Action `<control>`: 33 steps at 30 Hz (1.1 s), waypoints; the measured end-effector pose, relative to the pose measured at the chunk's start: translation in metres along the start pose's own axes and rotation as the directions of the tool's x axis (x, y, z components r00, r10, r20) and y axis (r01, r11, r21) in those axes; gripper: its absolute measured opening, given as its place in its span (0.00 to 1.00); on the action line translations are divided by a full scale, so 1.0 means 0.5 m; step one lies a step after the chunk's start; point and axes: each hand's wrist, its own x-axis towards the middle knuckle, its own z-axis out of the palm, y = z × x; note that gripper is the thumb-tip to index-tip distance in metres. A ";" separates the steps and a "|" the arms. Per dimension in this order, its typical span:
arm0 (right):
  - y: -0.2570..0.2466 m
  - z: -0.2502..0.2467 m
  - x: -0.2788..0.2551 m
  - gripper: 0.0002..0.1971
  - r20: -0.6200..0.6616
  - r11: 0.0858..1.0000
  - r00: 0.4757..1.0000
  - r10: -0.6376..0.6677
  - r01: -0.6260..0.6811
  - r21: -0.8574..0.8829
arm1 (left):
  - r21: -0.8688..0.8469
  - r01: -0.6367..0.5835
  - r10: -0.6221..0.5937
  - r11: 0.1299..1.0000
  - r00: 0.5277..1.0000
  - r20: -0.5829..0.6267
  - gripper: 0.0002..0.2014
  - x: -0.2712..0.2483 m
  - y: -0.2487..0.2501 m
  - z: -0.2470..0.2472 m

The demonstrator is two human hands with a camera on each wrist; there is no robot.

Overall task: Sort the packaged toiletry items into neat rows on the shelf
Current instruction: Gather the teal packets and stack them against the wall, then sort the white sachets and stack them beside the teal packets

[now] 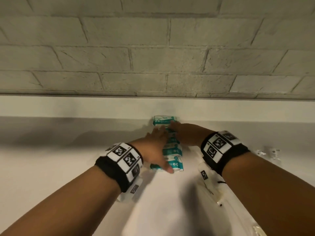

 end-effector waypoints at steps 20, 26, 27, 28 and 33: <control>0.184 -0.026 -0.362 0.22 -0.133 0.970 0.966 0.223 -0.206 0.129 | 0.152 -0.132 0.167 0.979 0.955 -0.244 0.34 -0.130 0.119 0.086; 0.241 0.068 -0.570 0.20 -0.108 0.948 0.942 0.316 -0.309 0.082 | 0.121 -0.194 0.210 0.974 0.967 -0.146 0.31 -0.168 0.247 0.156; 0.245 0.081 -0.597 0.20 -0.111 0.945 0.940 0.323 -0.315 0.082 | 0.123 -0.196 0.212 0.973 0.969 -0.128 0.31 -0.172 0.264 0.168; 0.246 0.093 -0.632 0.19 -0.109 0.941 0.936 0.335 -0.328 0.078 | 0.128 -0.205 0.219 0.970 0.970 -0.108 0.30 -0.179 0.286 0.184; 0.253 0.175 -0.730 0.11 -0.019 0.909 0.909 0.417 -0.417 -0.024 | 0.218 -0.259 0.276 0.941 0.960 -0.053 0.09 -0.188 0.371 0.247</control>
